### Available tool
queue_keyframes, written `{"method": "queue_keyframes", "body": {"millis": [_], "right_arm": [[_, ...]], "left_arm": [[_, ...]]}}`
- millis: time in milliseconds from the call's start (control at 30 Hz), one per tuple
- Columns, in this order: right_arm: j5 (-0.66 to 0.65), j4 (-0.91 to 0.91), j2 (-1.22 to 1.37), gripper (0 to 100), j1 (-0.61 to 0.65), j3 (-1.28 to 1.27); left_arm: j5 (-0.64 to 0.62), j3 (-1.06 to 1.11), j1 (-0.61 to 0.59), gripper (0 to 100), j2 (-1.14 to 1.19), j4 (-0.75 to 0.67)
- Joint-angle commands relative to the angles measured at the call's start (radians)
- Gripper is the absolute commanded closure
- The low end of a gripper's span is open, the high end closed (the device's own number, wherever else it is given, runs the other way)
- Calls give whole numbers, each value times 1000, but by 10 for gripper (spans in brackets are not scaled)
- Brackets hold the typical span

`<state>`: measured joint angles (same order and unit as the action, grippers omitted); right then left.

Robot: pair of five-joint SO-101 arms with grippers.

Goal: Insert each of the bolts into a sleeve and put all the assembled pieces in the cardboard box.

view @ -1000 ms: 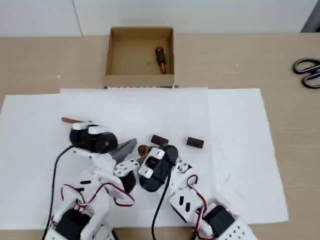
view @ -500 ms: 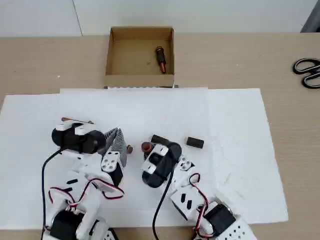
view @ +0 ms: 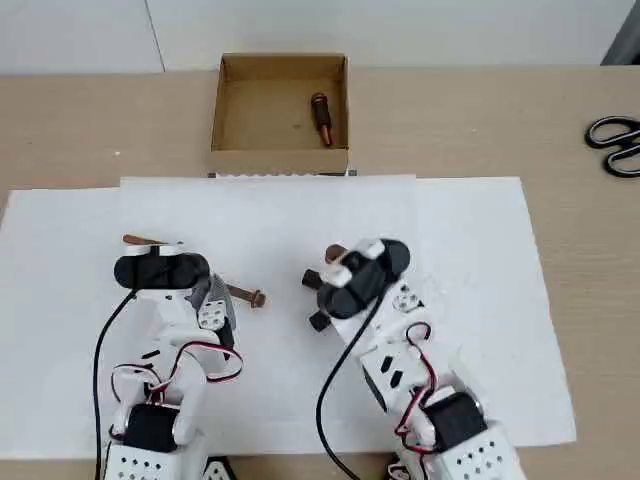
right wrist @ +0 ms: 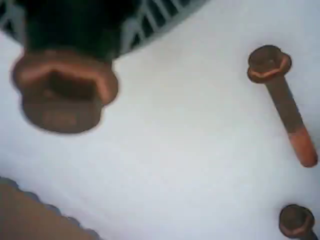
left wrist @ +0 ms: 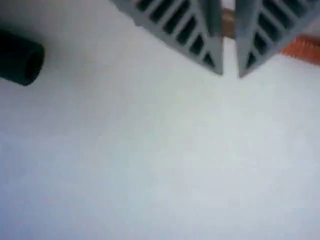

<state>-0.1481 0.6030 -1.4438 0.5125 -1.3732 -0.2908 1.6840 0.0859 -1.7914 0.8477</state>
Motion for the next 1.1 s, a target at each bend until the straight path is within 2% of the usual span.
{"method": "queue_keyframes", "body": {"millis": [0,133,200,433,633,800,1000,1067], "right_arm": [[11,-76,298,997,-47,270],[11,-113,642,997,-87,545],[6,-114,806,997,-101,684],[2,-116,1313,995,-137,1174],[-110,-117,1707,995,-148,1593],[-115,-116,2026,995,-151,1967],[-115,-85,2318,992,-128,2300],[-115,-33,2376,954,-117,2383]], "left_arm": [[54,-1,-9,994,2,-23],[252,-2,-9,994,-3,14],[307,-2,-9,994,-3,12],[307,-2,-9,994,-3,12],[307,-2,-11,994,-5,12],[307,-2,-11,994,-5,14],[307,-2,-11,994,-5,14],[307,-2,-11,994,-5,14]]}}
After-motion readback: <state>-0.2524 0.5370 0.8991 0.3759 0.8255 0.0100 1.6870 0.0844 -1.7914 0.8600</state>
